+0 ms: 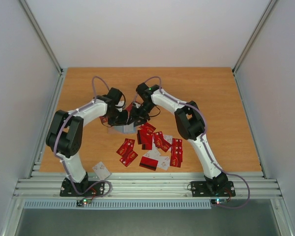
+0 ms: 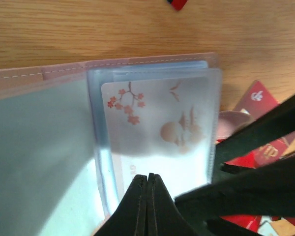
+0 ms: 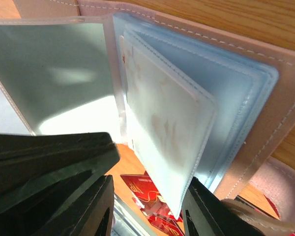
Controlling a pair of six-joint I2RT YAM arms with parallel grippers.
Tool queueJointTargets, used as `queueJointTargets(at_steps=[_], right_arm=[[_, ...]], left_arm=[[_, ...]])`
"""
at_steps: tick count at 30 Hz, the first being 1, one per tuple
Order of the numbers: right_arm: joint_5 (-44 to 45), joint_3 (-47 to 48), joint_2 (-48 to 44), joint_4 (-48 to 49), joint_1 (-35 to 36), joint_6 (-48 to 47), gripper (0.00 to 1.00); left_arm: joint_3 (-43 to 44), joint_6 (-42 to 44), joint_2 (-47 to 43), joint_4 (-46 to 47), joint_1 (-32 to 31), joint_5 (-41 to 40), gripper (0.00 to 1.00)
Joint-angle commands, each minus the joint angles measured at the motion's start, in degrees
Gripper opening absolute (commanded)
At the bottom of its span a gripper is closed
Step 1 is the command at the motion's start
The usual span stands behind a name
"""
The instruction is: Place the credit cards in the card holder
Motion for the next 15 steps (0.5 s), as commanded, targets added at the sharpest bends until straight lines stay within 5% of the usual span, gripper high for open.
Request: queueJointTargets(at_steps=[1, 15], right_arm=[[-1.54, 1.57, -1.0, 1.04, 0.92, 0.06, 0.39], [-2.15, 4.02, -0.5, 3.37, 2.17, 3.96, 0.39]], left_arm=[[0.57, -1.48, -3.93, -0.88, 0.72, 1.42, 0.0], [-0.89, -2.33, -15.22, -7.0, 6.24, -0.42, 0.01]])
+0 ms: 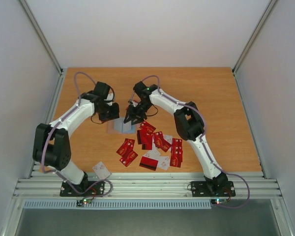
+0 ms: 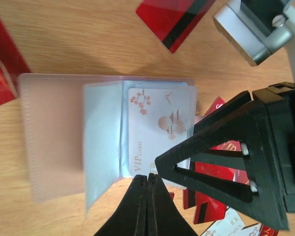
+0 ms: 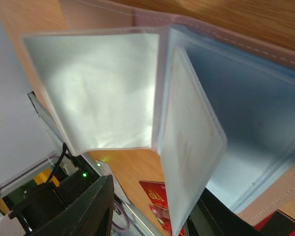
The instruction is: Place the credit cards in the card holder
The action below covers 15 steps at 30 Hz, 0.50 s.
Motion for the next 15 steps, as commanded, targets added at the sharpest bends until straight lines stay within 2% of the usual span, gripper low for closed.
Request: queueJointTargets(at_steps=[1, 15], right_arm=[[-0.96, 2.98, -0.25, 1.16, 1.11, 2.23, 0.39], [-2.12, 14.08, 7.08, 0.02, 3.83, 6.22, 0.4]], left_arm=[[-1.28, -0.39, -5.01, -3.33, 2.13, -0.94, 0.01], [-7.44, 0.4, -16.39, -9.05, 4.34, -3.15, 0.01]])
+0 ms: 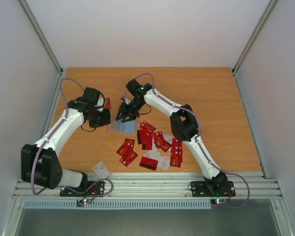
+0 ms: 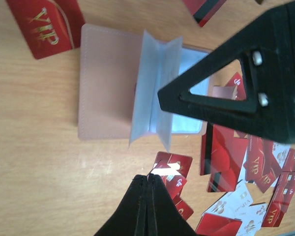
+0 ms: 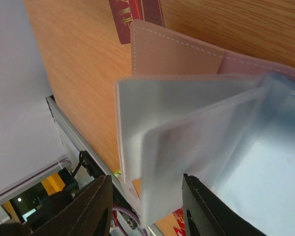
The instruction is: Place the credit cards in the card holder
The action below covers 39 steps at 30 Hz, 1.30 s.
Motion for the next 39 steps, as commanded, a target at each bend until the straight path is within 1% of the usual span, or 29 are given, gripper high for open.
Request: queueJointTargets(at_steps=[1, 7, 12, 17, 21, 25, 28, 31, 32, 35, 39], right_arm=[[-1.65, 4.44, 4.11, -0.66, 1.56, 2.39, 0.4], [-2.91, 8.82, 7.73, -0.46, 2.56, 4.27, 0.41], [-2.97, 9.48, 8.51, 0.61, 2.8, 5.51, 0.41], [-1.84, 9.43, 6.42, 0.31, 2.74, 5.31, 0.41], [1.0, 7.99, 2.22, -1.99, 2.79, 2.72, 0.41], [4.37, 2.22, -4.82, -3.1, 2.75, -0.57, 0.41], [6.33, -3.68, -10.01, -3.0, 2.78, -2.14, 0.41], [8.1, -12.18, -15.62, -1.11, 2.81, -3.16, 0.41], [8.44, -15.25, -17.5, -0.04, 2.81, -3.29, 0.41], [8.65, -23.91, -22.41, 2.96, 3.14, -3.41, 0.41], [9.11, -33.1, -27.57, 5.91, 3.84, -3.25, 0.41]], left_arm=[[-1.89, 0.66, -3.98, -3.35, 0.77, -1.88, 0.01], [-3.81, 0.17, -8.15, -5.47, 1.21, -2.65, 0.02], [-4.34, -0.38, -11.1, -7.8, 1.22, -2.5, 0.02], [-5.19, 0.52, -14.83, -9.03, 1.22, -2.79, 0.05], [-6.6, 0.55, -16.39, -8.76, 1.22, -1.35, 0.09], [-6.64, 0.16, -17.15, -10.9, 1.23, -0.12, 0.24], [-4.91, 0.01, -17.39, -16.18, 1.22, -0.4, 0.34], [-3.99, -2.0, -18.81, -21.88, 1.28, -2.61, 0.48], [-4.18, -3.38, -19.39, -23.69, 1.23, -3.45, 0.51], [-6.78, -7.16, -22.76, -26.5, 1.24, -4.51, 0.53], [-13.3, -16.42, -27.27, -27.33, 0.83, -5.6, 0.54]])
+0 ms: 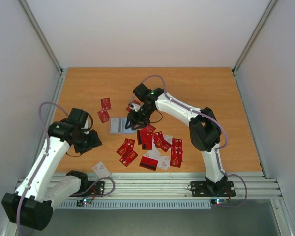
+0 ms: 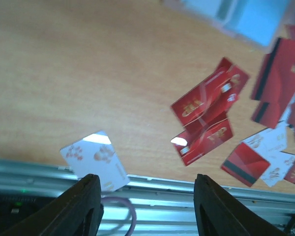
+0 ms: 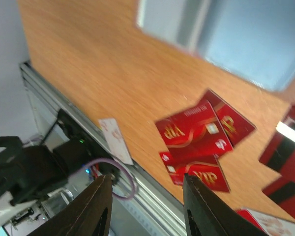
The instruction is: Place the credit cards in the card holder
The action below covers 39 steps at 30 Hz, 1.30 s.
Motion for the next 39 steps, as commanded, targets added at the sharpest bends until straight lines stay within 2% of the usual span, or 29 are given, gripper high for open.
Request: queueJointTargets(at_steps=[1, 8, 11, 14, 19, 29, 39], right_arm=[[1.85, -9.37, -4.37, 3.97, 1.21, -0.77, 0.41], [3.0, -16.06, -7.77, 4.32, 1.17, -1.64, 0.4], [3.35, -17.68, -8.76, 4.33, 1.22, -2.61, 0.4], [3.2, -18.5, -9.1, 3.9, 1.15, -4.25, 0.4], [2.84, -17.97, -8.85, 2.19, 0.92, -6.32, 0.4], [1.13, -18.02, -7.78, 1.7, -0.41, -8.44, 0.4], [-0.18, -21.34, -9.17, 3.12, -3.33, -9.41, 0.4]], left_arm=[[-6.96, -11.22, -4.56, -4.98, -0.3, -2.13, 0.56], [-16.16, -24.37, -10.19, -1.73, -4.59, -3.21, 0.66], [-18.22, -28.23, -10.55, -1.09, -7.11, -5.57, 0.71], [-20.56, -32.01, -10.1, 0.33, -8.99, -6.95, 0.8], [-23.63, -37.05, -10.14, 2.19, -11.09, -7.52, 0.88], [-26.6, -43.99, -5.75, 2.57, -15.94, -9.33, 0.86], [-30.89, -48.53, -0.89, 10.9, -19.35, -6.65, 0.82]])
